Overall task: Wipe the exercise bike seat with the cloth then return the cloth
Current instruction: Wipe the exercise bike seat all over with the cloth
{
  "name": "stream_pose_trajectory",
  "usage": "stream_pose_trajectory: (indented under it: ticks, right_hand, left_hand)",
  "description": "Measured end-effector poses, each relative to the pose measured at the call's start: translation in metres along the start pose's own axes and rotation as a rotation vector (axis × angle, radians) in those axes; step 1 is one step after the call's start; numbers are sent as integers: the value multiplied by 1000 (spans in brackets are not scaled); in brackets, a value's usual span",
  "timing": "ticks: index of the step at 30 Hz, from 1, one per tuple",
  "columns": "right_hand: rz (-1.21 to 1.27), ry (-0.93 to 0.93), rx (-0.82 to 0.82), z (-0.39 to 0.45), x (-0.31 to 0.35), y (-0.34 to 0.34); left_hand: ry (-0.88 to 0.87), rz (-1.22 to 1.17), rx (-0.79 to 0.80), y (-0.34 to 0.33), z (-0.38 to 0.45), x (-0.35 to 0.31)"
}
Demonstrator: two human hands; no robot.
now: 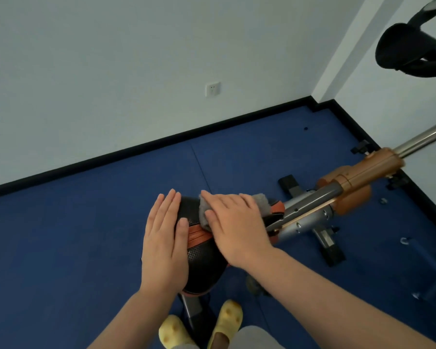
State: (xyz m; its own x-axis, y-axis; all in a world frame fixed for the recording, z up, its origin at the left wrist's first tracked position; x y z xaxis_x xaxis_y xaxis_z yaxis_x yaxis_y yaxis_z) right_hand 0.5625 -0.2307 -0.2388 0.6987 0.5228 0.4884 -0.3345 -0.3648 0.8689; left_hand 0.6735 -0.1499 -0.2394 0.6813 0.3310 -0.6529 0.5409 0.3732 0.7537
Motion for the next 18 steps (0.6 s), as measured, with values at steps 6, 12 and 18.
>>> stream_pose_trajectory:
  ticks: [6, 12, 18]
  right_hand:
    - [9, 200, 101, -7, 13, -10]
    - [-41, -7, 0, -17, -42, 8]
    - [96, -102, -66, -55, -7, -9]
  left_hand:
    - [-5, 3, 24, -2, -1, 0]
    - [4, 27, 32, -2, -3, 0]
    - [-9, -27, 35, -3, -2, 3]
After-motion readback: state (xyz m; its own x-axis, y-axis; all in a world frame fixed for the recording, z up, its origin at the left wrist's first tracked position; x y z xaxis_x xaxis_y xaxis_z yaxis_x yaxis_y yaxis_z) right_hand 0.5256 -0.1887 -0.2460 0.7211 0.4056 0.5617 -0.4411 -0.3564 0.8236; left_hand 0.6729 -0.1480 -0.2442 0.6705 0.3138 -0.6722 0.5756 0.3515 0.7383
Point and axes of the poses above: each hand's wrist, its own z-axis towards the middle knuckle, its own y-axis out of the back of the hand, x = y × z, the point moved 7 cm from there along z, towards the middle knuckle, and after that the axes turned 9 degrees about z, right-handed, at the moved point
